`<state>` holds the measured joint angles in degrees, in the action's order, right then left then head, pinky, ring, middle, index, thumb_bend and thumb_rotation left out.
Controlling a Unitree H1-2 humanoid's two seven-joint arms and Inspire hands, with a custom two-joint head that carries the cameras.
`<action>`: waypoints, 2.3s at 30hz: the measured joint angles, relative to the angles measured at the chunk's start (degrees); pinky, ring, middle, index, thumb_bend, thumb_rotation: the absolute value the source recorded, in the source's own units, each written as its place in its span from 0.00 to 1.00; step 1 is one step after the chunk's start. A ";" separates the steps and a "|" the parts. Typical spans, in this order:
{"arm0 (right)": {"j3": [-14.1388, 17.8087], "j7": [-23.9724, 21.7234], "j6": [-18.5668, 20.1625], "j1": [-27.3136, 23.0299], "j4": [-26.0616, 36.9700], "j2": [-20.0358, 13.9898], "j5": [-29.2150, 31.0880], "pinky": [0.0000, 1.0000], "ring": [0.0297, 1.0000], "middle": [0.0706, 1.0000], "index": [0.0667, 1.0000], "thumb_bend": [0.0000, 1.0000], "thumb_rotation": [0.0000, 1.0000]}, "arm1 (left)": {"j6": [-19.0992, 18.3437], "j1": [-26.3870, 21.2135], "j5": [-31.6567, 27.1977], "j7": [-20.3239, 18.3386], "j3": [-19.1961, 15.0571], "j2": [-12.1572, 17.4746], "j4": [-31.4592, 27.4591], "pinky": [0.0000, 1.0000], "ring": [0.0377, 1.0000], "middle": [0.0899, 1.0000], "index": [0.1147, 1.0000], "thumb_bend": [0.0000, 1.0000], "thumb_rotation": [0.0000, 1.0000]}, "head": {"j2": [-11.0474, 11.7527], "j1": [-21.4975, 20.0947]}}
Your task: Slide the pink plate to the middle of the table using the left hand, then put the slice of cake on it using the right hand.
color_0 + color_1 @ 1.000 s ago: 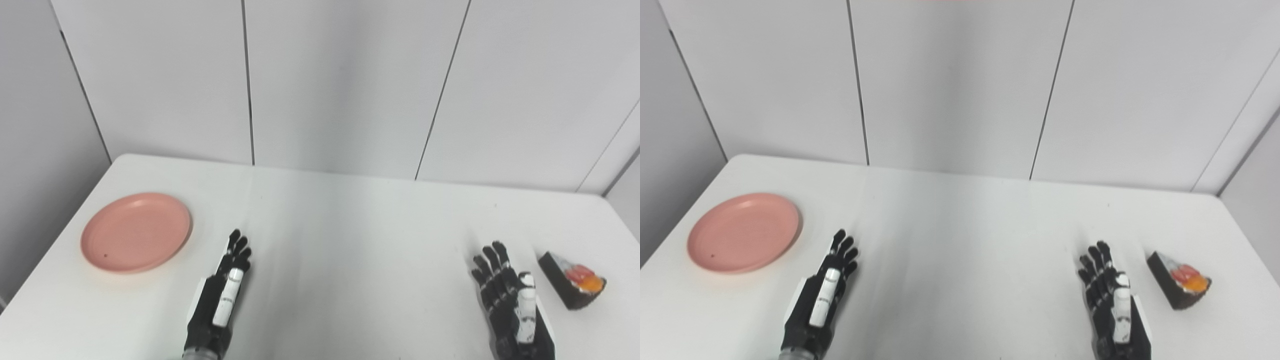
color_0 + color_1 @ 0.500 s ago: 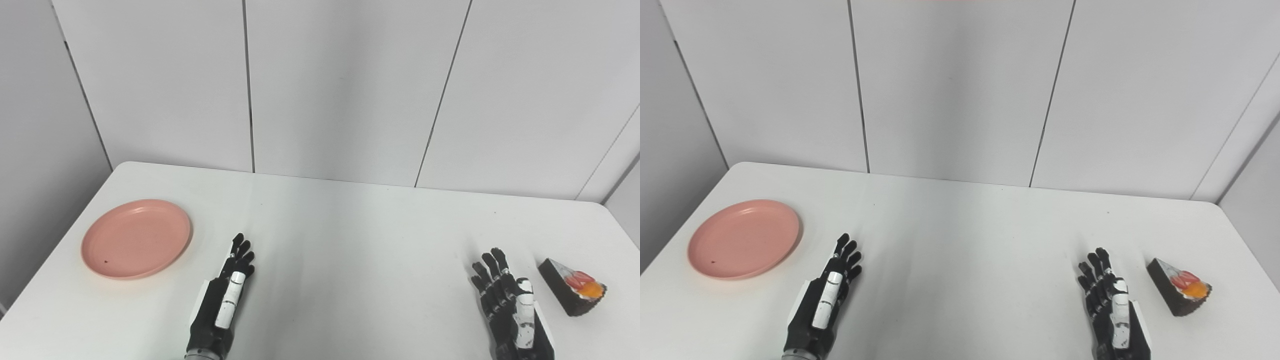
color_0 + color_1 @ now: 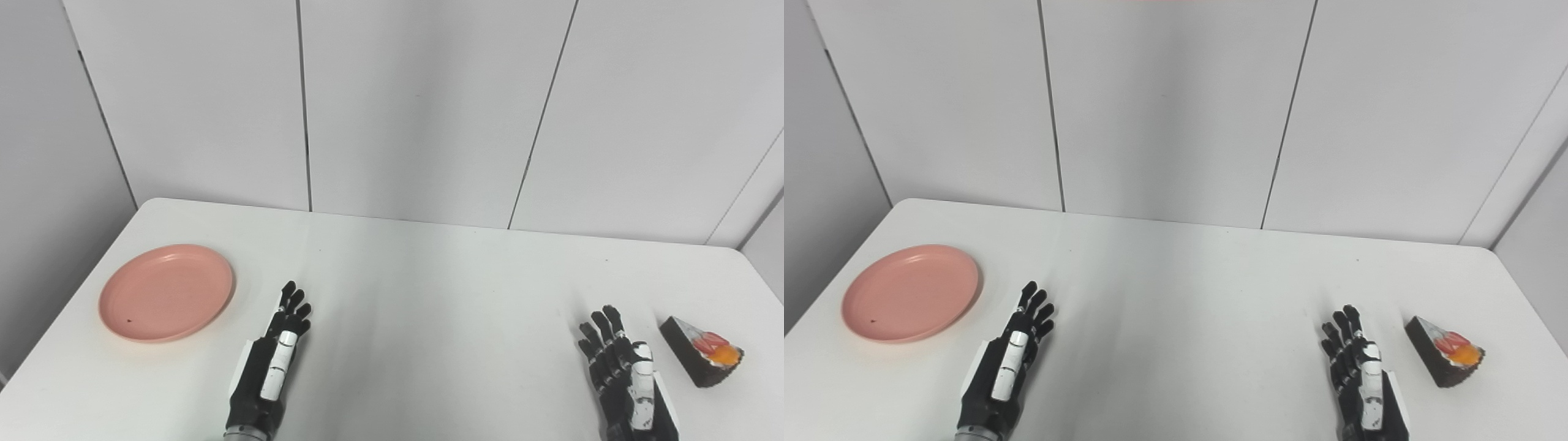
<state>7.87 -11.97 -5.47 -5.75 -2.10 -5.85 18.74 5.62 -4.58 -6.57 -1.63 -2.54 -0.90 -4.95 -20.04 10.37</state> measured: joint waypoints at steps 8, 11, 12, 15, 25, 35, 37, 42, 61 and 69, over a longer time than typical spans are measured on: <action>-0.24 1.00 0.10 -0.17 -0.14 0.00 -0.56 1.00 0.96 0.98 0.99 0.75 1.00 | 0.36 -5.83 1.06 1.51 -3.16 2.34 -0.56 0.88 0.91 0.92 0.96 0.81 0.91 | 0.79 -0.36; -0.32 1.10 0.10 -0.21 -0.19 -0.02 -0.83 1.00 0.96 0.98 0.99 0.75 1.00 | 1.21 -9.47 2.54 2.83 -5.21 4.08 -0.01 0.88 0.90 0.90 0.96 0.82 0.91 | 0.88 0.00; -0.35 1.13 0.10 -0.20 -0.18 -0.03 -0.86 1.00 0.96 0.98 0.99 0.75 1.00 | 2.11 -10.84 3.45 3.18 -5.78 5.28 0.43 0.86 0.88 0.89 0.95 0.84 0.91 | 0.88 0.17; -0.46 1.14 0.10 -0.23 -0.19 -0.10 -0.89 1.00 0.96 0.98 1.00 0.75 1.00 | 4.54 -13.42 7.42 3.88 -6.73 8.85 2.27 0.84 0.87 0.89 0.96 0.84 0.93 | 0.88 0.52; -0.42 1.47 0.61 -0.37 -0.33 -0.18 -0.83 1.00 0.97 0.98 0.99 0.74 1.00 | 8.49 -17.24 10.89 4.50 -9.63 17.87 8.86 0.81 0.85 0.87 0.95 0.85 0.91 | 1.14 0.52; -0.45 2.08 0.88 -0.42 -0.34 -0.21 -1.22 1.00 0.96 0.97 0.99 0.73 1.00 | 12.17 -22.86 8.32 4.86 -13.45 25.44 21.53 0.83 0.88 0.89 0.95 0.81 0.92 | 1.14 0.52; -0.47 2.13 0.92 -0.48 -0.33 -0.15 -1.24 1.00 0.96 0.97 0.98 0.73 1.00 | 13.11 -23.35 8.29 4.86 -13.57 26.48 24.97 0.82 0.87 0.89 0.94 0.80 0.93 | 1.06 0.35; -0.54 2.46 0.98 -0.48 -0.22 -0.12 -1.95 1.00 0.95 0.96 0.98 0.74 1.00 | 15.01 -25.28 5.49 4.08 -14.68 28.59 34.24 0.86 0.89 0.90 0.92 0.84 0.91 | 0.97 0.35; -0.80 3.19 2.08 0.24 0.94 -0.04 -2.19 1.00 0.95 0.95 0.97 0.75 1.00 | 16.16 -30.51 -11.89 -4.02 -20.91 30.81 57.74 0.83 0.90 0.88 0.94 0.91 0.94 | -0.53 -0.27; -0.80 3.30 2.32 0.64 1.38 0.02 -2.19 1.00 0.95 0.96 0.96 0.75 1.00 | 15.84 -30.52 -15.08 -6.42 -21.25 30.66 59.12 0.81 0.89 0.90 0.94 0.88 0.92 | -1.23 -0.35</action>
<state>7.07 -8.67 -3.15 -5.12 -0.72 -5.83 16.55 21.46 -35.10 -21.65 -8.05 -23.79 29.76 54.17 -21.27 10.02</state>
